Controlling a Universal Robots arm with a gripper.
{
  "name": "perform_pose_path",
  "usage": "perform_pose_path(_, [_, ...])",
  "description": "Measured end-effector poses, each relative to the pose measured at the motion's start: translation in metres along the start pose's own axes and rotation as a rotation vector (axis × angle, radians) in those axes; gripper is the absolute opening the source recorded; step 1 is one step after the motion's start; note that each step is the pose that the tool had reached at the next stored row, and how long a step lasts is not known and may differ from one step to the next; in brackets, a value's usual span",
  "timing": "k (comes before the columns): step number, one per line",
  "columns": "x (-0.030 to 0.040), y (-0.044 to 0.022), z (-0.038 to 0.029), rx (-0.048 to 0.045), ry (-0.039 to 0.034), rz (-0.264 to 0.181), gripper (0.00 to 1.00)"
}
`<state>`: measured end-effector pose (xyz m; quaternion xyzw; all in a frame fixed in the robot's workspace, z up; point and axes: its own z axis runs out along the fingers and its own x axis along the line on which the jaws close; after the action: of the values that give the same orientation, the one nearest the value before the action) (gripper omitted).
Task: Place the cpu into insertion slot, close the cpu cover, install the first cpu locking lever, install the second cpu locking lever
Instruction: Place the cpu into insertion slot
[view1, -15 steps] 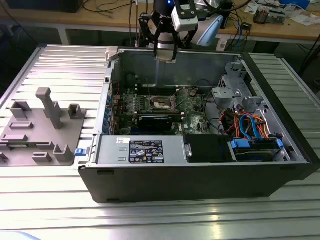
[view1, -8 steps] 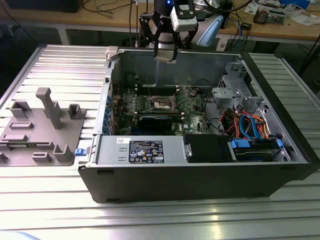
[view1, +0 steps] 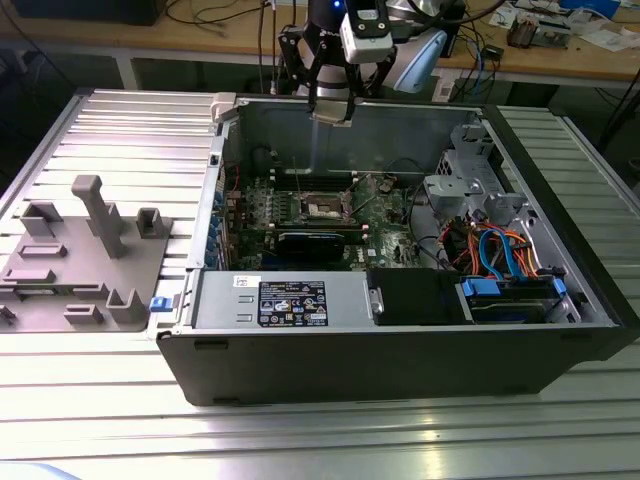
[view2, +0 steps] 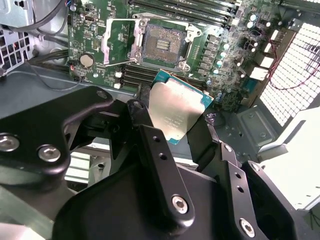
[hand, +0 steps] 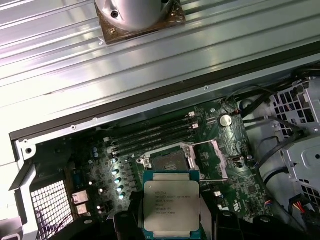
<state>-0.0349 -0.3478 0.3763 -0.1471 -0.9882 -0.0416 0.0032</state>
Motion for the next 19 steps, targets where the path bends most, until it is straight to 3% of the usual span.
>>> perform_pose_path(12, [-0.0001,0.0000,0.0000,-0.0009,-0.0057,0.069,0.54])
perform_pose_path(19, [-0.0001,0.0000,0.0000,-0.0011,-0.0063,0.076,0.54])
